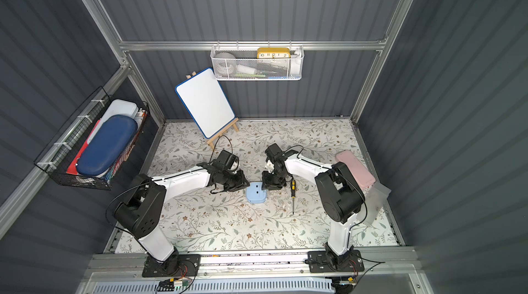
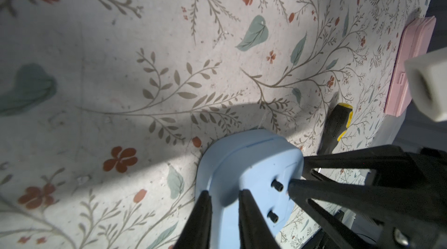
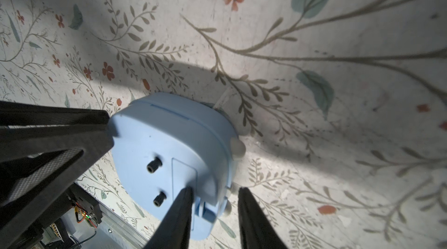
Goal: Remove the battery from the alarm
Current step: Install the cover on the alarm.
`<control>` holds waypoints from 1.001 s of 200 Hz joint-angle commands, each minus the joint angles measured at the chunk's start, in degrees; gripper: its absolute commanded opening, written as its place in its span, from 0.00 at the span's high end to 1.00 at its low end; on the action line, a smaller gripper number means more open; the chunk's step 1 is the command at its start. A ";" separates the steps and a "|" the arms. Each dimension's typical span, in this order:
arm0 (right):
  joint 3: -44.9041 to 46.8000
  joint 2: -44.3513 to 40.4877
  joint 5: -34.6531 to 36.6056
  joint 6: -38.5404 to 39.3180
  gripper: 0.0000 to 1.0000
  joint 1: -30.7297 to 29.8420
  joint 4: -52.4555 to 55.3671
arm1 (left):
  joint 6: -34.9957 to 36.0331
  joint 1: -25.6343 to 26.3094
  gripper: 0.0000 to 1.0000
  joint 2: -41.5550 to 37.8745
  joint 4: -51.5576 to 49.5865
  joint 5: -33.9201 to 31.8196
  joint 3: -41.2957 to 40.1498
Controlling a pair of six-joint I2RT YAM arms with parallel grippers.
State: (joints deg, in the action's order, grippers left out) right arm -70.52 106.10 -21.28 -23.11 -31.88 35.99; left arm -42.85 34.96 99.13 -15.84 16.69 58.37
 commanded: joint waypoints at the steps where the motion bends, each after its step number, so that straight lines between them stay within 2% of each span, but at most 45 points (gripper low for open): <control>1: -1.57 -1.44 2.72 -0.17 0.61 -0.22 1.65 | -0.40 0.29 0.74 -1.69 -1.27 -0.72 0.03; 9: -2.11 -2.19 3.39 -0.13 0.61 -0.21 2.05 | -3.29 0.22 0.74 -2.28 -3.02 -1.68 -0.24; 39: -1.87 -3.29 2.72 -0.35 0.60 -0.37 1.88 | -5.31 -0.33 0.73 -5.15 -4.76 -4.59 -1.95; 58: -2.08 -4.40 5.12 1.21 0.57 -1.79 2.07 | -5.76 -0.92 0.73 -7.29 -4.44 -5.43 -3.57; 86: -6.40 -3.47 5.90 2.53 0.50 -1.50 5.19 | -4.46 -1.39 0.73 -9.00 -3.21 -3.74 -5.86; 99: -7.21 -3.02 10.03 2.47 0.49 -1.06 2.40 | -5.07 -1.09 0.74 -10.79 -1.41 -1.37 -8.73; 114: -10.36 0.41 11.08 2.36 0.56 0.40 0.54 | -7.37 -0.69 0.78 -13.76 0.43 0.63 -13.02; 148: -29.05 17.13 6.53 5.14 1.00 1.14 13.81 | -10.71 1.28 0.94 -16.45 1.56 3.77 -17.41; 156: -29.34 18.00 4.98 4.83 1.00 1.11 13.04 | -10.83 2.24 1.00 -15.81 1.97 4.62 -17.24; 176: -26.84 17.99 4.14 4.48 1.00 1.03 10.04 | -12.08 5.70 1.00 -11.99 4.79 5.80 -16.49; 200: -24.05 18.35 3.47 4.33 1.00 1.03 9.02 | -14.85 7.05 1.00 -8.05 12.10 8.48 -18.71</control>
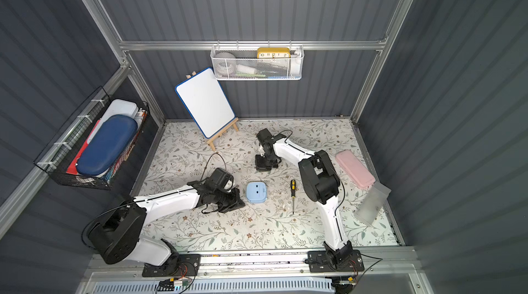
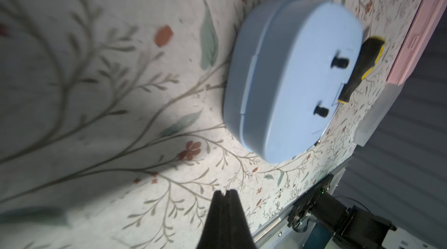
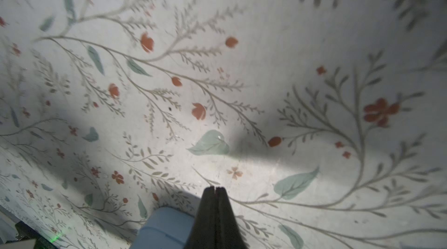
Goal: Remove the battery from the alarm
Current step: Install the cover on the alarm, then adjust the alarm at the center of the board.
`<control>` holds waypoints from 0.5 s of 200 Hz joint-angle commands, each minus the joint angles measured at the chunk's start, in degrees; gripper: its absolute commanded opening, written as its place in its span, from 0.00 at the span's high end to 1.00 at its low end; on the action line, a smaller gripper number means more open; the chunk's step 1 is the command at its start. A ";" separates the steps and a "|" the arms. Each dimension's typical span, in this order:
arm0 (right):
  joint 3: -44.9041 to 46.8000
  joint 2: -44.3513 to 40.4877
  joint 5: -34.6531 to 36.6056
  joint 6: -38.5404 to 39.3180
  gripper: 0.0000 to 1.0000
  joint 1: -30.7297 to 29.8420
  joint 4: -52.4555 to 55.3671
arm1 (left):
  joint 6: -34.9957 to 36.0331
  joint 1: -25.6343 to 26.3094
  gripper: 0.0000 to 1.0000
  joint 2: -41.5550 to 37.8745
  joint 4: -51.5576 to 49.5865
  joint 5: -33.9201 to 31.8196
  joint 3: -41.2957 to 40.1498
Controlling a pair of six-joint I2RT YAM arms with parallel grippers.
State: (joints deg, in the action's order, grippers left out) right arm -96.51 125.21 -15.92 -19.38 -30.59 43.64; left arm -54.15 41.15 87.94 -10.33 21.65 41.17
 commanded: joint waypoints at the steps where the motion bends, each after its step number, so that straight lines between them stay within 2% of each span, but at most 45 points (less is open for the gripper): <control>1: 2.12 -0.75 -1.94 0.58 1.00 -0.26 1.23 | -3.61 0.87 1.00 3.22 6.70 3.50 -1.61; 51: 9.38 -1.50 -2.68 -0.17 1.00 -1.05 -0.95 | -3.12 0.87 1.00 7.94 10.22 3.66 -0.07; 100: 17.01 -6.40 -2.60 -0.99 1.00 -1.79 -2.83 | -3.42 0.87 1.00 10.22 11.14 2.96 0.56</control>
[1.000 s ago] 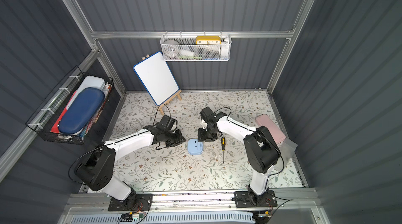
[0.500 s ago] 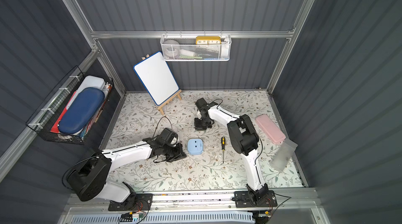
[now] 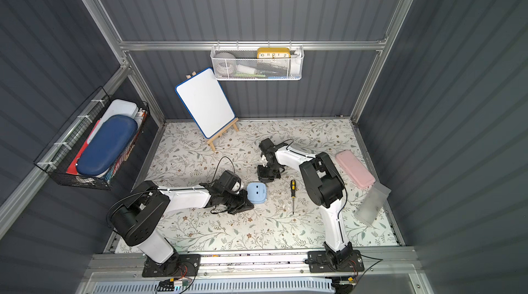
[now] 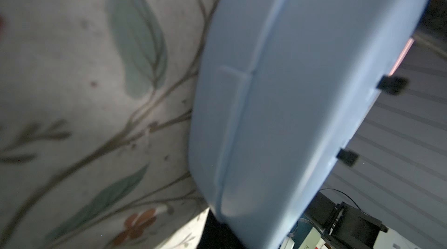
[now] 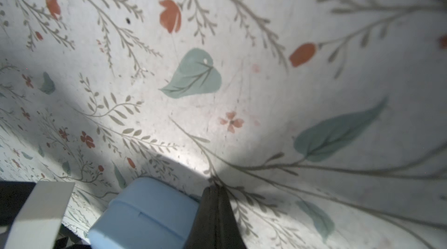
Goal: Remove the battery from the alarm
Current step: Adjust the alarm at the center of the board.
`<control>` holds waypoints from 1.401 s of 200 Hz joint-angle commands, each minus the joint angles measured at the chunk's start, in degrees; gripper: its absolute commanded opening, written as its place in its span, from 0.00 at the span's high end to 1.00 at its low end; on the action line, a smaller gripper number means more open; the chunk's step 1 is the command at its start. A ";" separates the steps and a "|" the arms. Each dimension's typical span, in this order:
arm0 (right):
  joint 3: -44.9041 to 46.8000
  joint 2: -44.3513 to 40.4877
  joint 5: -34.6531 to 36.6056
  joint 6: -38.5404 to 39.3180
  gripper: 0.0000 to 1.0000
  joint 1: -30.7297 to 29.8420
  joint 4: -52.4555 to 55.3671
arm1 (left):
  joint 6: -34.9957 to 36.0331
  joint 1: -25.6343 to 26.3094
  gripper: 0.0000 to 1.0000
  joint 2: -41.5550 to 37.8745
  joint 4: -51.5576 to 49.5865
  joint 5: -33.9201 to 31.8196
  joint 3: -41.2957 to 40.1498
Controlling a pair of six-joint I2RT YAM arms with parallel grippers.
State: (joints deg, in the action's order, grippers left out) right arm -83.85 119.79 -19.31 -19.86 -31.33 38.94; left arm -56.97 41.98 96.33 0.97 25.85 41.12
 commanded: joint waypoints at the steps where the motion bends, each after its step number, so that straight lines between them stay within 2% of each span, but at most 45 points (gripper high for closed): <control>1: 4.51 -1.10 0.82 -0.57 1.00 -1.07 1.77 | -0.60 0.04 1.00 1.83 -0.13 -1.28 0.61; 65: 8.71 -5.70 3.91 -1.49 1.00 -2.26 3.68 | 0.91 0.03 1.00 0.71 -4.04 -3.32 2.05; 111: 10.46 -9.69 9.35 -1.48 1.00 -2.88 5.55 | 1.02 -0.12 1.00 -2.38 -10.49 -9.32 3.13; 123: 10.13 -11.33 10.30 -1.43 0.91 -3.49 6.59 | 1.35 -0.84 1.00 -3.66 -13.39 -11.77 3.80; 142: 10.04 -14.19 15.55 -0.18 0.59 -4.59 8.37 | 3.23 -2.50 1.00 -7.00 -16.76 -14.67 4.58; 149: 10.76 -15.47 15.88 1.04 0.50 -4.65 7.70 | 3.83 -2.53 1.00 -8.70 -17.29 -15.36 4.73; 161: 11.47 -17.27 15.20 2.28 0.39 -4.62 5.98 | 4.86 -2.57 0.91 -11.31 -18.49 -16.78 5.19; 181: 9.89 -17.48 9.21 4.94 0.18 -5.64 4.62 | 6.15 -2.58 0.73 -14.96 -20.90 -19.36 6.34; 203: 5.71 -14.49 8.43 6.30 0.12 -8.49 7.18 | 6.85 -2.66 0.64 -17.17 -23.16 -21.14 7.35; 232: 4.60 -12.50 7.72 6.25 0.10 -11.23 6.69 | 6.20 -2.72 0.63 -19.47 -24.93 -22.21 6.43; 245: 4.12 -11.85 10.06 6.41 0.08 -12.49 6.63 | 5.92 -2.79 0.63 -20.57 -24.85 -22.35 5.40; 280: 3.39 -10.13 10.75 6.59 0.06 -13.53 7.94 | 5.73 -3.10 0.63 -22.23 -24.79 -21.98 4.48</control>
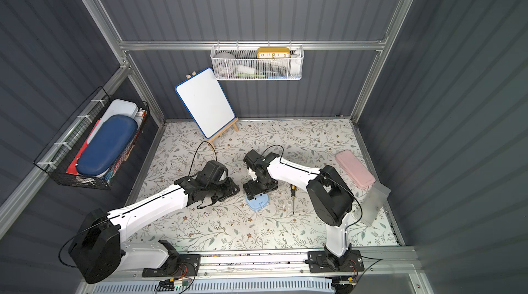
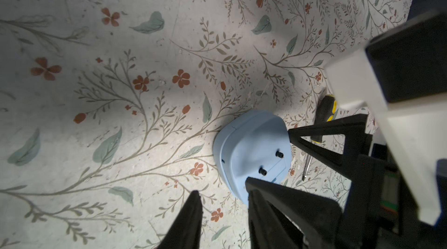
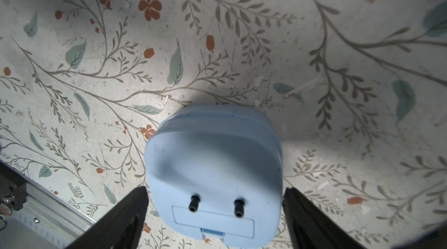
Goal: Remove the battery from the alarm
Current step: Adjust the alarm at the center of the board.
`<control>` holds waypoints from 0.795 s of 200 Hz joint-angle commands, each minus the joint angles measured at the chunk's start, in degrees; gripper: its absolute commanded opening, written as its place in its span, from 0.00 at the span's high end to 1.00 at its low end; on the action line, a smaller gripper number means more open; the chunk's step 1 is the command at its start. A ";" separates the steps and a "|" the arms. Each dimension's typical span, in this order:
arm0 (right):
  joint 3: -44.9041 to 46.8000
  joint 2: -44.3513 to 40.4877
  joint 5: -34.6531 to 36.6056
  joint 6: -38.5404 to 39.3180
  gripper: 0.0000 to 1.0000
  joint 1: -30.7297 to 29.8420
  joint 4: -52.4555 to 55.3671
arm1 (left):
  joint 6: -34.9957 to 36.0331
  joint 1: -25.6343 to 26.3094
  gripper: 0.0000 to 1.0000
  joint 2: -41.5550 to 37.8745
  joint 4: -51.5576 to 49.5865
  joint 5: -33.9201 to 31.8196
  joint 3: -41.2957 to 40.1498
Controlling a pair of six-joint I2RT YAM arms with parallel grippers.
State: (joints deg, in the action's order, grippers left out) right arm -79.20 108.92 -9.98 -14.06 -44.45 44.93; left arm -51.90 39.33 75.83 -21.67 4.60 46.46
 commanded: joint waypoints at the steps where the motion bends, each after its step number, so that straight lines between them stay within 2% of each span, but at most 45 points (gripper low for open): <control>1: -1.29 0.75 1.43 0.84 0.06 -0.44 2.07 | 0.66 -0.47 0.63 -1.78 -2.15 -0.73 -0.89; 38: -2.01 1.81 2.45 1.33 0.01 -1.24 4.02 | 0.44 -0.50 0.63 -2.76 -1.71 -0.30 -1.78; 90: -2.58 2.51 1.22 -0.09 0.01 -1.87 3.56 | 0.04 -0.51 0.63 -3.84 -1.36 0.32 -2.92; 113: -3.22 4.44 2.73 -0.82 0.01 -2.30 4.68 | 0.04 -0.49 0.63 -4.27 -1.62 0.28 -2.78; 159: -4.20 6.62 10.78 -2.79 0.01 -4.38 7.32 | -0.43 -0.49 0.63 -4.64 -1.87 0.23 -3.22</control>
State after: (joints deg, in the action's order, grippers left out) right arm -83.07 112.97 -5.50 -15.44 -47.48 48.64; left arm -51.94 39.27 72.23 -22.33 4.49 44.34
